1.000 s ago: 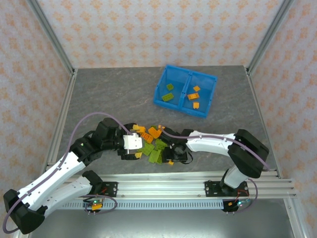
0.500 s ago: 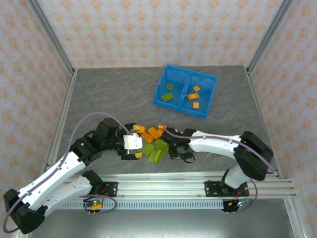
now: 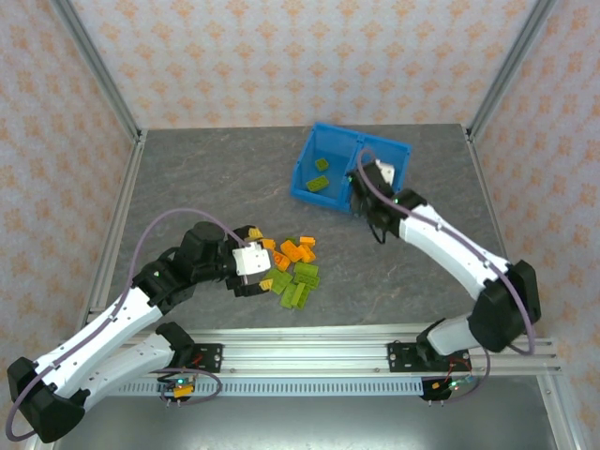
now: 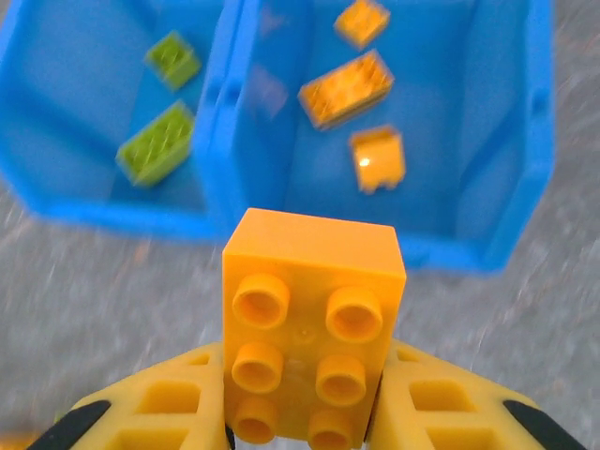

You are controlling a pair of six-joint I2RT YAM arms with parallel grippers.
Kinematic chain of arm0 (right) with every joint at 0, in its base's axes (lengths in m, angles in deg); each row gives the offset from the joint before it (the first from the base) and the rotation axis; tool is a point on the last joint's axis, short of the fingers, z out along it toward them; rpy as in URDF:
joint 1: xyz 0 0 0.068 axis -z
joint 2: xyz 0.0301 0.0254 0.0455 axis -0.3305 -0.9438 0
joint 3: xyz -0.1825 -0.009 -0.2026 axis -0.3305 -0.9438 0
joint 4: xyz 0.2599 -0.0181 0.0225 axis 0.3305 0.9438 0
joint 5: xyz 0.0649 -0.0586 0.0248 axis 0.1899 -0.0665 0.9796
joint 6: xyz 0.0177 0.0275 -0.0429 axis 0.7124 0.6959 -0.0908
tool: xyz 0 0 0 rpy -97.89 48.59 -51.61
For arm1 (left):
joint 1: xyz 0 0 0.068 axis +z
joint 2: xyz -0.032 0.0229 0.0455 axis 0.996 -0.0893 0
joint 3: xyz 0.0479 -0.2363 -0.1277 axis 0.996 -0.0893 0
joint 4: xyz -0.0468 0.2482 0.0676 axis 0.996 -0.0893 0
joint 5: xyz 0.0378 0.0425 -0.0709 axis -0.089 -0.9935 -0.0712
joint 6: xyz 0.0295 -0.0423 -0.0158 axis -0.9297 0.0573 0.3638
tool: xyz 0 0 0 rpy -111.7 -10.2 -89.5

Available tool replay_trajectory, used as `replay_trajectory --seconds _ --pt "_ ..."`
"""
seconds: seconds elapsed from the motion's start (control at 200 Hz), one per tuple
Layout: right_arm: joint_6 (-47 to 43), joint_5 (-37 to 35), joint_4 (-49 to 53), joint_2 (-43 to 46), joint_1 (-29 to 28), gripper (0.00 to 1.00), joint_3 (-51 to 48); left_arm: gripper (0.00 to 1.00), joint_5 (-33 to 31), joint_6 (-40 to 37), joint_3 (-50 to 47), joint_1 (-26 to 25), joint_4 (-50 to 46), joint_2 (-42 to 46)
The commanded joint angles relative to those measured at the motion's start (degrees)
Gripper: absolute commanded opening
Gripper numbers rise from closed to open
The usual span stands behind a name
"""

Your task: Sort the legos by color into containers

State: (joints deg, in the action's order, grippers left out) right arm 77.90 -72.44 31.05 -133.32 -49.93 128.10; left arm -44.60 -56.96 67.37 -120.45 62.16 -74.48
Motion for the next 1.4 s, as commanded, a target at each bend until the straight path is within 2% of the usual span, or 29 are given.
replay_trajectory --seconds 0.0,0.16,0.345,0.576,0.756,0.856,0.976,1.076,1.146,1.206,1.281,1.391 --pt "-4.46 1.47 -3.89 -7.19 5.83 0.32 5.18 1.00 -7.46 6.10 -0.21 0.35 5.57 0.00" --pt "-4.08 4.88 -5.16 -19.03 11.14 0.31 13.15 1.00 -13.34 9.32 -0.23 0.33 7.48 0.54" --pt "-0.99 5.97 -4.99 -29.71 13.13 0.33 19.75 1.00 -21.83 13.51 1.07 0.33 8.20 0.34" --pt "-0.56 5.69 -2.94 -32.14 13.67 0.50 23.12 1.00 -24.71 15.77 1.40 0.33 8.84 -0.23" --pt "-2.34 4.51 -2.30 -26.24 13.67 0.53 21.37 1.00 -26.55 19.20 2.53 0.74 8.78 -2.64" --pt "-2.90 5.36 -2.47 -20.07 13.67 0.53 18.75 1.00 -28.02 22.38 3.62 1.74 8.59 -4.55" --pt "-3.88 13.00 -6.02 -9.43 13.28 0.54 11.65 1.00 -28.39 27.11 6.05 4.52 7.08 -7.17" --pt "-5.39 21.21 -8.87 0.12 11.78 0.60 4.05 1.00 -27.00 32.31 9.64 8.57 4.42 -9.70" --pt "-6.81 27.30 -8.70 5.94 10.36 0.64 -0.67 1.00 -26.18 35.18 13.52 9.37 0.74 -11.98" --pt "-8.96 33.39 -6.14 9.80 9.11 0.68 -3.62 1.00 -24.32 40.11 17.54 9.10 -3.24 -14.14" --pt "-12.29 38.58 -0.04 13.36 7.30 0.70 -5.76 1.00 -22.44 50.24 19.40 8.24 -5.71 -15.78" --pt "-15.15 41.34 8.25 17.80 6.01 0.72 -9.08 0.98 -24.56 63.60 17.34 2.12 -6.32 -16.58"
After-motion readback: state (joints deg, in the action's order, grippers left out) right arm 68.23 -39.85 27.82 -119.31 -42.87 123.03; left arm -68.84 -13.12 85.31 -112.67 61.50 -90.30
